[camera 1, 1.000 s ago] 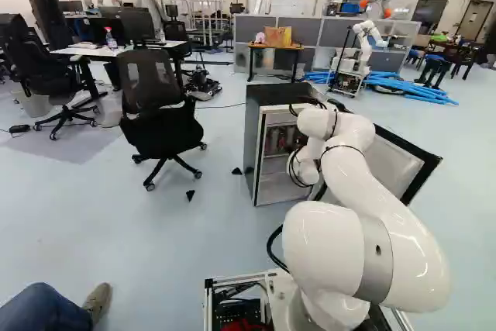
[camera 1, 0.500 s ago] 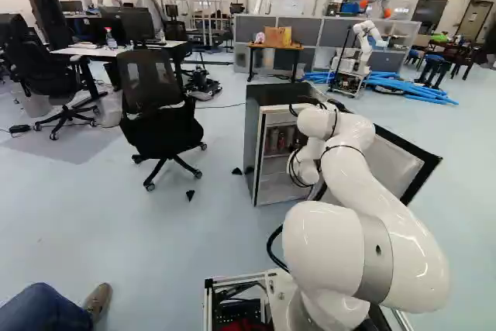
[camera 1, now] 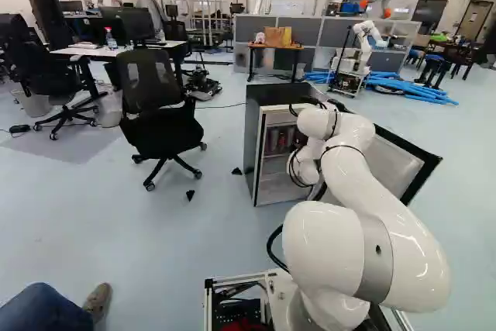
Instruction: Grab a drink from the fridge
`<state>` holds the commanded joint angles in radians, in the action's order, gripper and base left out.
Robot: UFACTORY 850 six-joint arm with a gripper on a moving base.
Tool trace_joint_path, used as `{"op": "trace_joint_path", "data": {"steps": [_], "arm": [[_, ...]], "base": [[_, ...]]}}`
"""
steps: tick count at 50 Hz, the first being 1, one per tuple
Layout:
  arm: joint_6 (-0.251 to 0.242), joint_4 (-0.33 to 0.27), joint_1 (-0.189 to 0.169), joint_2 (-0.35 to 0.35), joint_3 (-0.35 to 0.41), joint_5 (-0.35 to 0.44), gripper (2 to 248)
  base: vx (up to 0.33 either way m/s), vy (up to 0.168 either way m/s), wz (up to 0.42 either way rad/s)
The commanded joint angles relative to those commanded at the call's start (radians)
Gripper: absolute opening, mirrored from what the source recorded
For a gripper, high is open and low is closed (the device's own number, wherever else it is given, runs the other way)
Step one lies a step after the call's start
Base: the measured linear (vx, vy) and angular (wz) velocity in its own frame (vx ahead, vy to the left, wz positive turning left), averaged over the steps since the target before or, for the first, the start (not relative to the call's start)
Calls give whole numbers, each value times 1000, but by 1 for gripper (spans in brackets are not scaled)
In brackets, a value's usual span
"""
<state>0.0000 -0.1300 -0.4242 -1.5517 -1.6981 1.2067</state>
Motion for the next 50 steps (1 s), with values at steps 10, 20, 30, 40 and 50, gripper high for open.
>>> {"op": "trace_joint_path", "data": {"steps": [10, 20, 30, 40, 50], "arm": [[0, 0, 0, 0, 0, 0, 160], [0, 0, 0, 0, 0, 0, 160], [0, 0, 0, -2, -3, 0, 160], [0, 0, 3, -16, -29, 0, 160], [0, 0, 7, -35, -62, 0, 160]], "base": [[0, 0, 0], [0, 0, 0], [0, 0, 0], [0, 0, 0], [0, 0, 0]]}}
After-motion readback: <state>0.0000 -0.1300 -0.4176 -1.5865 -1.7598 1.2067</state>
